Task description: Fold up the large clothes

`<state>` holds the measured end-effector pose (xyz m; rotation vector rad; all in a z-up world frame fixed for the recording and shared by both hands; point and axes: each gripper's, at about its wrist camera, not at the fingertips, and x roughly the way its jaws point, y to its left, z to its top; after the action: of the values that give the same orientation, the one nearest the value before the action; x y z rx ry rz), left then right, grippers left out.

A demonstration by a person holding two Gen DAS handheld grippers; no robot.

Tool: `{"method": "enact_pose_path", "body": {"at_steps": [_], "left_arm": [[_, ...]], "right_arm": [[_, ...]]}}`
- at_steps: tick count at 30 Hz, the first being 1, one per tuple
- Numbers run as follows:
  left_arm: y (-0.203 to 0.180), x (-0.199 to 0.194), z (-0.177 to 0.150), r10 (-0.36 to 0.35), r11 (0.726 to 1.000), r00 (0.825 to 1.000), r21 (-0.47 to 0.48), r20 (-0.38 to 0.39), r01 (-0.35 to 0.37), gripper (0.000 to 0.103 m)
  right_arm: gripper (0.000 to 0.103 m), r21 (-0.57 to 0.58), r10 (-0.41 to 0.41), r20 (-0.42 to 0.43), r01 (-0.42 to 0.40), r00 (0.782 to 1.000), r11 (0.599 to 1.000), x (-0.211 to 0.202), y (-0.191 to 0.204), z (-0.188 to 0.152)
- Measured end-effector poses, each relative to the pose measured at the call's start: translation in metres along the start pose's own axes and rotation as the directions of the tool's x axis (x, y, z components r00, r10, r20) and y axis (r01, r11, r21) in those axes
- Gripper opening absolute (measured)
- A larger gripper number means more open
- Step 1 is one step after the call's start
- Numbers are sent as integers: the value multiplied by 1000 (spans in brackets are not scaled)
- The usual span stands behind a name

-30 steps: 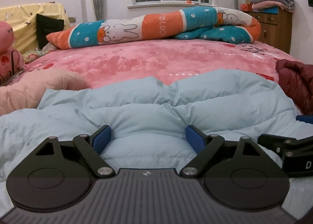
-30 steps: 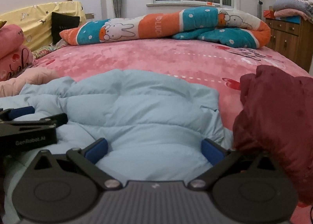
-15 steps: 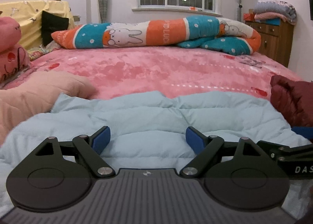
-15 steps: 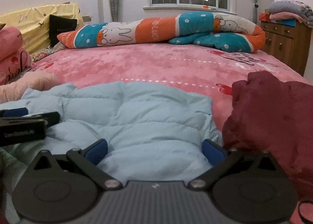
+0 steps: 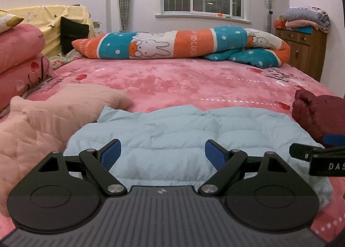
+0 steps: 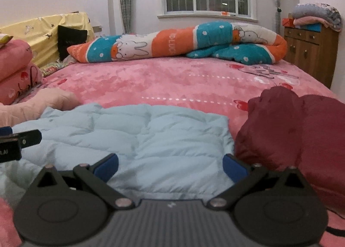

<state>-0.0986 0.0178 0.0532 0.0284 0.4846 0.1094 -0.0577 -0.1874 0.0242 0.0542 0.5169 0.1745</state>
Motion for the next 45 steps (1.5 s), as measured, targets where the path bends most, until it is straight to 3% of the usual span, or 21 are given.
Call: {"method": "enact_pose_path", "body": {"at_steps": [12, 32, 45], "left_arm": [[13, -61, 3, -10, 1000, 999, 13, 46, 10, 103], [47, -123, 10, 21, 1000, 991, -11, 135, -19, 103], [96, -122, -7, 104, 984, 991, -153, 89, -90, 103]], "right_arm": [[102, -29, 24, 70, -22, 997, 999, -54, 19, 9], [102, -113, 95, 151, -78, 984, 990, -111, 64, 19], [102, -120, 188, 122, -174, 975, 978, -117, 86, 17]]}}
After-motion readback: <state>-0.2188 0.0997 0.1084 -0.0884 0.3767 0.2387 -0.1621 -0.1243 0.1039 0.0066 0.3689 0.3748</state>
